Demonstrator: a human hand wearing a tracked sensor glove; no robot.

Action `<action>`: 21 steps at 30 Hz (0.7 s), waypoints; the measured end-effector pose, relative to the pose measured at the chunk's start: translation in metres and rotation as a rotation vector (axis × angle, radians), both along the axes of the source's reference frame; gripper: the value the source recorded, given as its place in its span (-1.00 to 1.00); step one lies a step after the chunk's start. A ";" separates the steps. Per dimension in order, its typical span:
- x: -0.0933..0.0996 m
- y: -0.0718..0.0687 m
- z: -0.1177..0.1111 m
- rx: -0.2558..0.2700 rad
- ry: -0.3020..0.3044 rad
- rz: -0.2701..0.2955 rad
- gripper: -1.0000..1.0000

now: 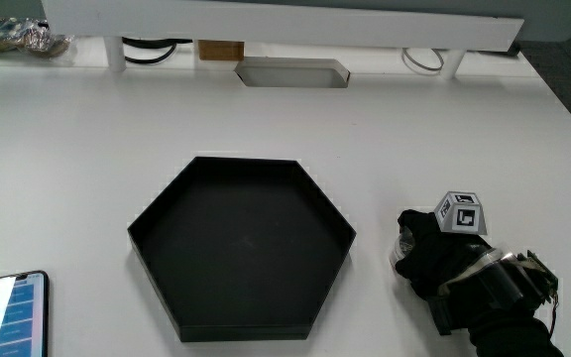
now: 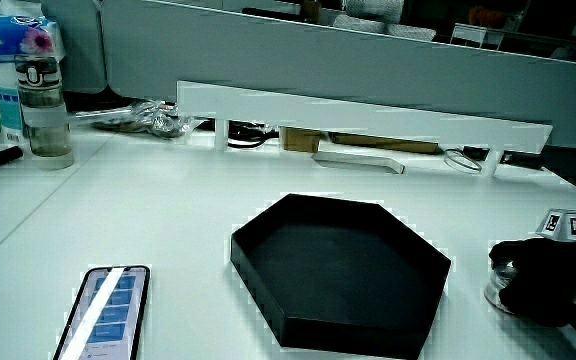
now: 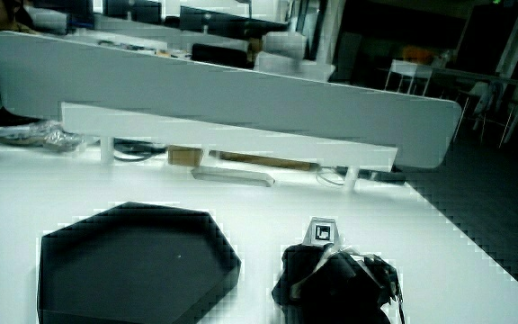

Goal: Pick paper clip from desk

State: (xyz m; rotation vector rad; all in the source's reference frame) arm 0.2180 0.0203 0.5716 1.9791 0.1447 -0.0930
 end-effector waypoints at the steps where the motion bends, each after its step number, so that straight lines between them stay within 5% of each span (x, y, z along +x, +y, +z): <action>1: -0.001 0.000 -0.003 0.013 -0.020 0.004 1.00; 8: 0.002 0.002 0.002 0.026 0.006 0.007 1.00; 11: 0.001 0.003 0.001 0.008 -0.026 0.013 1.00; 18: 0.001 -0.008 -0.004 0.039 0.000 0.015 1.00; 20: 0.000 -0.013 -0.009 0.073 -0.004 0.000 1.00; 21: -0.001 -0.018 -0.015 0.184 0.047 -0.033 1.00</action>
